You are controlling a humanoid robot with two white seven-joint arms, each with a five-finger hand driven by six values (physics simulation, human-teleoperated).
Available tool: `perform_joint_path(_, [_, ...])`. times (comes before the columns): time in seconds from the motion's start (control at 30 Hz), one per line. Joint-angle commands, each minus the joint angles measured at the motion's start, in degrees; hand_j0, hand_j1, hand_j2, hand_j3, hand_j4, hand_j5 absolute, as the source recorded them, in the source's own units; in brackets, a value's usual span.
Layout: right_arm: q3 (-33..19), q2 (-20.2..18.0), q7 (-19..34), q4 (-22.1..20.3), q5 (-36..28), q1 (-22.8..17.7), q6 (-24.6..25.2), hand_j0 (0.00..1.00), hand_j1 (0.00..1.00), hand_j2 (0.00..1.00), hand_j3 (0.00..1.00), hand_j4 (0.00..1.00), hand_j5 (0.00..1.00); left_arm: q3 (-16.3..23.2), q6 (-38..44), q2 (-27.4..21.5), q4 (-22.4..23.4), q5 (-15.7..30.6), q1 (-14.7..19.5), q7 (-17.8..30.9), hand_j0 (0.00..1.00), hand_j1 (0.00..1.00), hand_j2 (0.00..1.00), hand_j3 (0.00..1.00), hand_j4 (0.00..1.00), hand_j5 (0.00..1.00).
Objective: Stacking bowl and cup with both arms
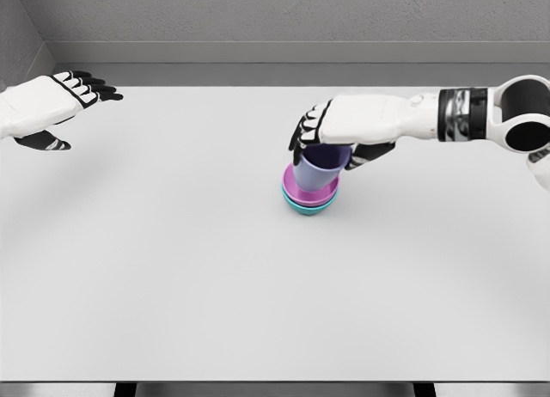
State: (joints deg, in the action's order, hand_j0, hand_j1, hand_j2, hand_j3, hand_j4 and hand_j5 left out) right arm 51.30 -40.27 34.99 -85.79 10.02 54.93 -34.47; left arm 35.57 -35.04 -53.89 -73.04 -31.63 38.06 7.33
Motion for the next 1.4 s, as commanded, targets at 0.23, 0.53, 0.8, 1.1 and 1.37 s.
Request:
perform_joint_path(0.23, [1.0,0.3,0.0,1.8,-0.3,0.0,0.2,0.6,0.6,0.6,0.6,0.6,0.6,-0.1,0.0,0.0,0.0,0.3,0.0,0.0,1.0,1.0,1.0,1.0,1.0,1.0])
perform_joint_path(0.53, [1.1,1.4,0.0,2.1,-0.3,0.3,3.4,0.99,0.99,0.99,0.99,0.99,0.99,-0.1,0.0,0.0,0.0,0.3,0.0,0.0,1.0,1.0,1.0,1.0,1.0,1.0])
perform_joint_path(0.8, [0.7,0.4,0.0,0.3,-0.3,0.5,3.4,1.0,1.0,1.0,1.0,1.0,1.0,-0.1,0.0,-0.1,0.0,0.3,0.0,0.0,1.0,1.0,1.0,1.0,1.0,1.0])
perform_joint_path(1.1, [-28.1,-16.8,0.0,-9.8,-1.1,-14.5,-0.5,1.0,1.0,1.0,1.0,1.0,1.0,-0.1,0.0,0.0,0.1,0.3,0.0,0.0,1.0,1.0,1.0,1.0,1.0,1.0])
perform_joint_path(1.37, [-34.7,-18.9,0.0,-9.7,-1.2,-23.6,-0.5,1.0,1.0,1.0,1.0,1.0,1.0,0.2,0.0,0.2,4.0,0.1,-0.5,0.0,1.0,1.0,1.0,1.0,1.0,1.0])
